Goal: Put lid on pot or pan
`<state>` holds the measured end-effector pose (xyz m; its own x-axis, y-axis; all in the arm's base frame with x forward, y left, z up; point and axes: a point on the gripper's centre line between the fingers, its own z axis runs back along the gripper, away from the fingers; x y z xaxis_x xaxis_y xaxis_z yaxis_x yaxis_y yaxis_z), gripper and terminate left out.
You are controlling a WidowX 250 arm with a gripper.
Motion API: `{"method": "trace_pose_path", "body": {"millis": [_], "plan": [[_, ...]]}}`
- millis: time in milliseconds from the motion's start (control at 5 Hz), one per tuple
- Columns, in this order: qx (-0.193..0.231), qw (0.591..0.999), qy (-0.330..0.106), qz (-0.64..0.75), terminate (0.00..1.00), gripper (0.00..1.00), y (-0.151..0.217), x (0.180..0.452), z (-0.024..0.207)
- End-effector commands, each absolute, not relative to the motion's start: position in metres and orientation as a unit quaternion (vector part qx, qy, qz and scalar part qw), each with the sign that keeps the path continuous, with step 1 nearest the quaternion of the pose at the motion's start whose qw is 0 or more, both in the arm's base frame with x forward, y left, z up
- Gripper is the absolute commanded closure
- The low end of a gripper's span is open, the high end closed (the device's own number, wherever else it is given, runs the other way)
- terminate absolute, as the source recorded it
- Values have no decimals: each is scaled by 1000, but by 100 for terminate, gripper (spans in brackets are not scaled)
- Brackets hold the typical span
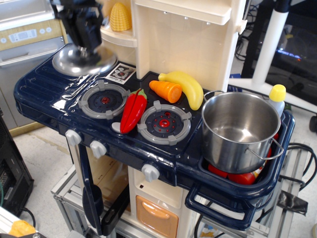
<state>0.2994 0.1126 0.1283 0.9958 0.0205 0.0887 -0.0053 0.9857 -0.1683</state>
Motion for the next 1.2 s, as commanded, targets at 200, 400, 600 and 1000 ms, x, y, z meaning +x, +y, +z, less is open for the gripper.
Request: {"method": "trace_pose_path", "body": {"millis": [200,400,600,1000], "plan": [[-127,988,-75,46,0,100,-16,301,165],[-161,984,-68,35,0,100,-65,302,163],[-173,981,-87,5,0,100,-95,306,151],[-174,976,-111,-65,0,100,-96,326,129]]}}
